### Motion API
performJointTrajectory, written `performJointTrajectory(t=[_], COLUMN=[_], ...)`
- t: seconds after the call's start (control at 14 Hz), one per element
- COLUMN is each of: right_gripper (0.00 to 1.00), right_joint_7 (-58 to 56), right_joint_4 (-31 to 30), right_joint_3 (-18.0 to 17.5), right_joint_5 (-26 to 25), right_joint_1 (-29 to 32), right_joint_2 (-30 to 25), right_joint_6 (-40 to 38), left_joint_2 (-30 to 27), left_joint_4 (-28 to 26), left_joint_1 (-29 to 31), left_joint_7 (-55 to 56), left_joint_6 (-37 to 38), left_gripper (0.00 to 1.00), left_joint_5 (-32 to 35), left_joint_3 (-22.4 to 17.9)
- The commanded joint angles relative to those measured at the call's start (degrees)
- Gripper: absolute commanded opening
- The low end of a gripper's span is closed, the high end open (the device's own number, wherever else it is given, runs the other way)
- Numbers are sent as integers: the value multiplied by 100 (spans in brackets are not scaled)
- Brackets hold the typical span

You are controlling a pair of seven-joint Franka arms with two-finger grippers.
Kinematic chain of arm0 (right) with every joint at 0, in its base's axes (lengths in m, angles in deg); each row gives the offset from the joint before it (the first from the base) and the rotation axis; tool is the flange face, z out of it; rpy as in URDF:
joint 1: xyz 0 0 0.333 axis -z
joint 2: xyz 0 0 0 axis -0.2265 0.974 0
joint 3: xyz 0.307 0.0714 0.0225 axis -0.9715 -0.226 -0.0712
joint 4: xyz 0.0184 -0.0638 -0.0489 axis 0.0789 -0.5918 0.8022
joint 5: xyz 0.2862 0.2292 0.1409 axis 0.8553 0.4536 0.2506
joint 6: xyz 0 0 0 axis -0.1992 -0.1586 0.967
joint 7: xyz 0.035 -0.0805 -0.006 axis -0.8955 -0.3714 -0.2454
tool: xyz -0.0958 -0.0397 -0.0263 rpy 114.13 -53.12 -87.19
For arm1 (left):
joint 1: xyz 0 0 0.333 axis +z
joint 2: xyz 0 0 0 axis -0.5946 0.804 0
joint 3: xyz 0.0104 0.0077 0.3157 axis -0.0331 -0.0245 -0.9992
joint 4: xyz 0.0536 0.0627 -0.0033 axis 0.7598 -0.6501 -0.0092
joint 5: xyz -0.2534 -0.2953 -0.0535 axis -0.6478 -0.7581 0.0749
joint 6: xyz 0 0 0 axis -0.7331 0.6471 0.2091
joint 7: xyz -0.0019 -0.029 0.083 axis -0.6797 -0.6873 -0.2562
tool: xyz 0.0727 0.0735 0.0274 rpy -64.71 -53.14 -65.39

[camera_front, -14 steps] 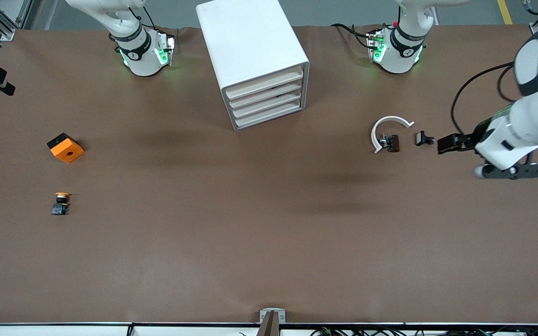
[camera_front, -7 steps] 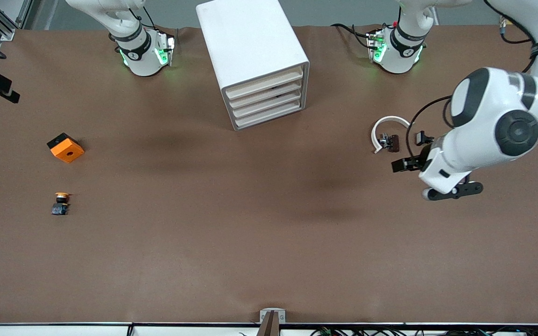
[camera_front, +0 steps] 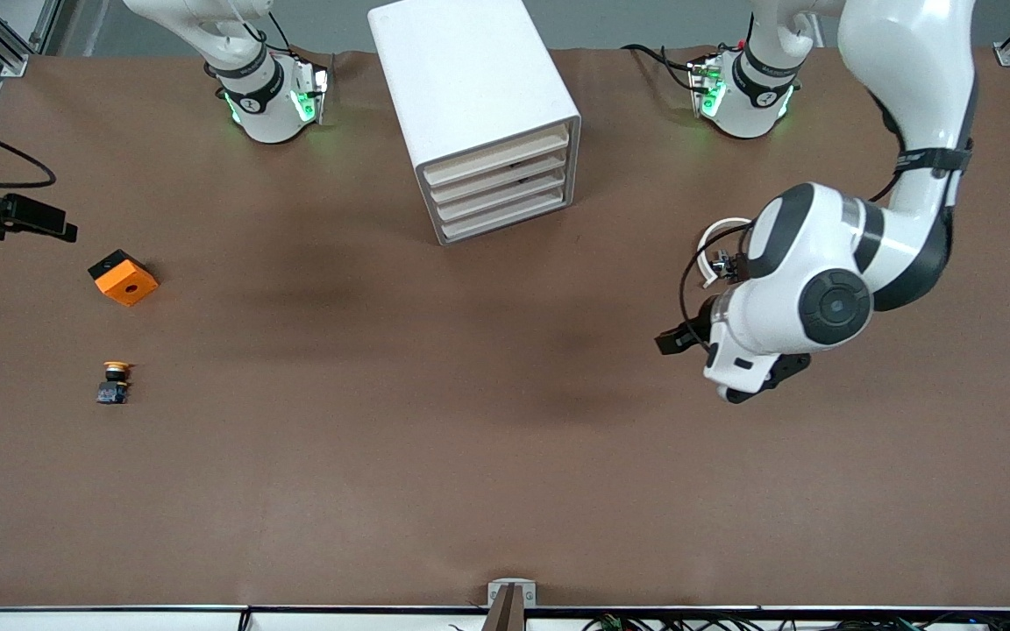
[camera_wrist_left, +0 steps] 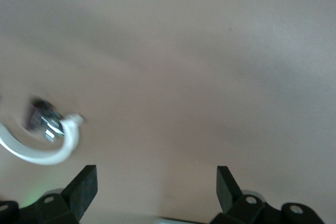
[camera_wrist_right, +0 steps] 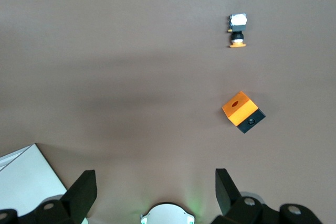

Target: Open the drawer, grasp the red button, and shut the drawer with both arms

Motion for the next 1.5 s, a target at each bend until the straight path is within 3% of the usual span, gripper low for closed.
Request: performJointTrajectory(t=[0.0,0.29,0.57,0.71,1.14,1.43], right_gripper=[100,100,100,100,100,100], right_joint_7=[-95,-25,36,718,2398,3839], right_joint_4=[126,144,135,135,135,135], right_joint_3=[-33,-24,-33,-68,-86,-86], right_joint_5=[-117,-188,-56,-47,-38,366], right_joint_1=[158,158,237,167,-500,-966], right_joint_2=[224,294,294,286,250,250], right_joint_6=[-23,258,250,232,197,293], left_joint_2=[355,628,865,1041,1533,1797], left_joint_4=[408,444,444,444,444,400], left_joint_1=[-138,-200,-376,-446,-499,-499], left_joint_7=[838,1709,2982,3781,5619,6271], left_joint_6=[81,81,107,204,1652,2348], left_gripper=[100,100,100,100,100,100], left_joint_5=[-573,-1646,-1901,-2165,-3026,-3528], left_joint_3=[-7,-7,-7,-7,-7,-7])
